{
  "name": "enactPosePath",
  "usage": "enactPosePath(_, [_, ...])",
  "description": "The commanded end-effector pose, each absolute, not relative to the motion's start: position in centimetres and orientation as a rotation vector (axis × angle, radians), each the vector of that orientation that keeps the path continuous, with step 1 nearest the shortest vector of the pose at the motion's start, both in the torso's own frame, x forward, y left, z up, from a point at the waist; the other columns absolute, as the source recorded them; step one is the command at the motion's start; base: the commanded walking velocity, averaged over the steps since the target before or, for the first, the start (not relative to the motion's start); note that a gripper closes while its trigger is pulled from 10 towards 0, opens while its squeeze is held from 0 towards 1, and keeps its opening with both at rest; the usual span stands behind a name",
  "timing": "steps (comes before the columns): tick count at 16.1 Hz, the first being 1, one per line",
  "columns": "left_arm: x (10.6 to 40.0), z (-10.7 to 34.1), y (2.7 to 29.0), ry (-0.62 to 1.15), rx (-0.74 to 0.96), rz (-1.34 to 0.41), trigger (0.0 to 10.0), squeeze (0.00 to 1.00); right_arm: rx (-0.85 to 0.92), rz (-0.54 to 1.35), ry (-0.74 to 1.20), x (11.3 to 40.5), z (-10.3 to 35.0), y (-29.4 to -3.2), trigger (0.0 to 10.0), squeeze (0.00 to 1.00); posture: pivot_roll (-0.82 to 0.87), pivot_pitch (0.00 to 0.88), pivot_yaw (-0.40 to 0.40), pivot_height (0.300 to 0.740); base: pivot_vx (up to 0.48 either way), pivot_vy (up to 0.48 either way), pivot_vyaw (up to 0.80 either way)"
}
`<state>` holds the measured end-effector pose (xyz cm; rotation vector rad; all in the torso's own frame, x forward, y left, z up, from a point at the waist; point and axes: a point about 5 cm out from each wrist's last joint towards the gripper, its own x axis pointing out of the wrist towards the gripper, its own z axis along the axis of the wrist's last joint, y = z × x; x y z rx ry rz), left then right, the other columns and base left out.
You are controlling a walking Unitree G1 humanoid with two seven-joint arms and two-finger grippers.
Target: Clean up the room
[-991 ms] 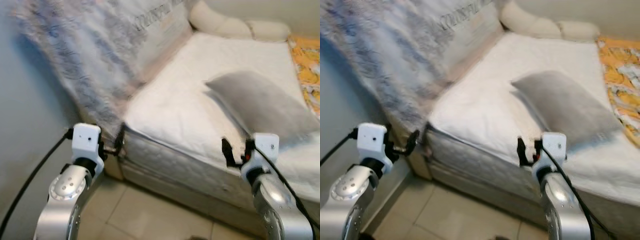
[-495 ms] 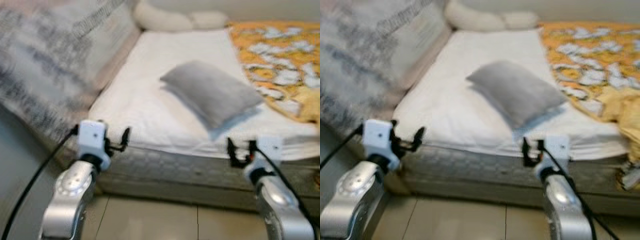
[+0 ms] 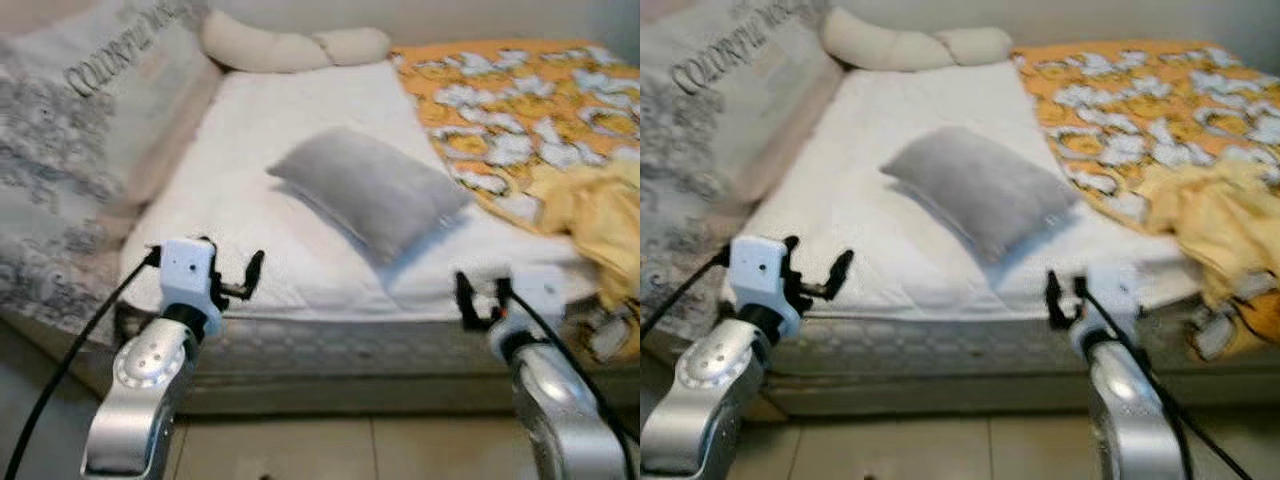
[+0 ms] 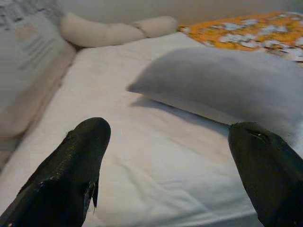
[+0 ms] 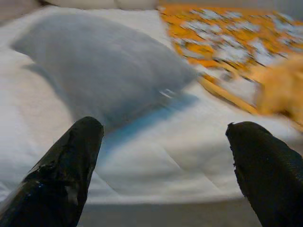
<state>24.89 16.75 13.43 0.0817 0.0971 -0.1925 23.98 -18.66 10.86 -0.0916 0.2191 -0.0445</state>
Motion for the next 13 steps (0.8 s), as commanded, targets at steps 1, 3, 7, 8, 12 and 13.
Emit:
enactPosePath(1, [25.06, 13.60, 17.18, 0.094, 0.090, -0.170, 10.0, 0.00, -0.094, -0.018, 0.201, 24.29, 11.07, -18.15, 10.0, 0.00, -0.01, 0.000, 0.038, 0.740, 0.352, 0.000, 0.00])
enactPosePath(3, [25.06, 13.61, 17.17, 0.093, 0.092, -0.169, 10.0, 0.00, -0.095, -0.016, 0.198, 24.43, 11.14, -18.08, 10.0, 0.00, -0.01, 0.000, 0.037, 0.740, 0.351, 0.000, 0.00])
enactPosePath(7, [25.15, 13.54, 16.84, 0.095, 0.092, -0.173, 10.0, 0.00, -0.087, -0.004, 0.183, 24.79, 11.33, -17.76, 10.0, 0.00, -0.01, 0.000, 0.033, 0.740, 0.357, 0.000, 0.00])
enactPosePath(8, [25.16, 13.52, 16.80, 0.096, 0.092, -0.174, 10.0, 0.00, -0.088, -0.004, 0.183, 24.81, 11.32, -17.74, 10.0, 0.00, -0.01, 0.000, 0.033, 0.740, 0.356, 0.000, 0.00])
enactPosePath(12, [25.19, 13.47, 16.61, 0.098, 0.097, -0.178, 10.0, 0.00, -0.094, -0.010, 0.177, 25.05, 11.31, -17.92, 10.0, 0.00, -0.01, 0.000, 0.034, 0.740, 0.354, 0.000, 0.00])
enactPosePath(13, [25.19, 13.47, 16.60, 0.098, 0.098, -0.179, 10.0, 0.00, -0.095, -0.013, 0.176, 25.10, 11.33, -17.98, 10.0, 0.00, -0.01, 0.000, 0.035, 0.740, 0.352, 0.000, 0.00])
